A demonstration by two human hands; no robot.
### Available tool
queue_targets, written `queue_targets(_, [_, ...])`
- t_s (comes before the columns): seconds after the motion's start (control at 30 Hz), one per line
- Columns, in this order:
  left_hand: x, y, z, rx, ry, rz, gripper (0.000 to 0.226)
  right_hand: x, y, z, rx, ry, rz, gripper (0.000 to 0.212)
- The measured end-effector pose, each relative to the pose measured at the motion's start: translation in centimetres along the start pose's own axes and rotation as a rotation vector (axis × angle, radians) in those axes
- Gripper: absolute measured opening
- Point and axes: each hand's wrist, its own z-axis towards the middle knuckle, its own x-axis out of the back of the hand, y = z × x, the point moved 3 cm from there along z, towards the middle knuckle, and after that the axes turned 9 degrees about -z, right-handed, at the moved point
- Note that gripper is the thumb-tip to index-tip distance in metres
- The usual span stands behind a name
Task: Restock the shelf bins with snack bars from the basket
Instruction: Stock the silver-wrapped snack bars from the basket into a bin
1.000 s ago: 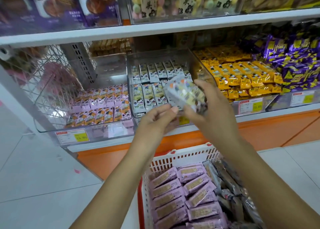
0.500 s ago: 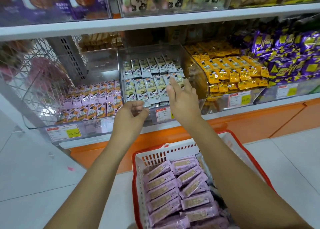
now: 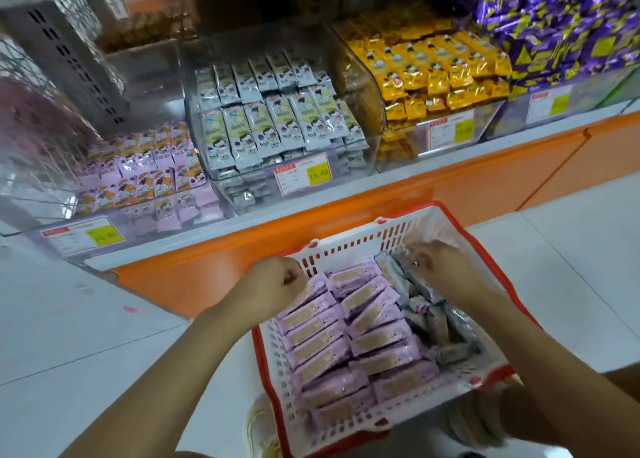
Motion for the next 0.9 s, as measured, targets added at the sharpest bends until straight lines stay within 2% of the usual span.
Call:
queue_targets(0.13, [-2.9,-2.8,-0.2,0.185,-0.250,0.136,0.022,-6.3,5.0,-1.3,-0.176,-0.284,-0.146,0.022])
queue_targets(0.2, [-3.2,-3.1,-0.2,0.260,-0.306,0.212,0.025,-8.4,5.2,-1.9,-0.175,-0.359,-0.171,0.018])
queue_targets(0.37, [-3.6,-2.8,0.0,0.313,-0.347,0.261,0.039,-12.3,4.3,-2.7,-0.181,-0.514,-0.368,0.057])
queue_targets(0.63, [-3.8,-3.6,0.4,0.324,-0.368,0.275,0.040,-13.5,3.4,-2.5,-0.290,-0.539,-0.540,0.069])
queue_targets(0.8, [-4.2,-4.2,0.3,0.287,-0.389,0.318,0.034,-13.7,3.6,-1.2,-0.226,-0.524,-0.647,0.056])
queue_targets(0.9, [-4.1,-4.2,0.1,0.283,-0.414,0.339,0.028,-13.6,4.1,-1.5,-0.227,-0.528,-0.617,0.055])
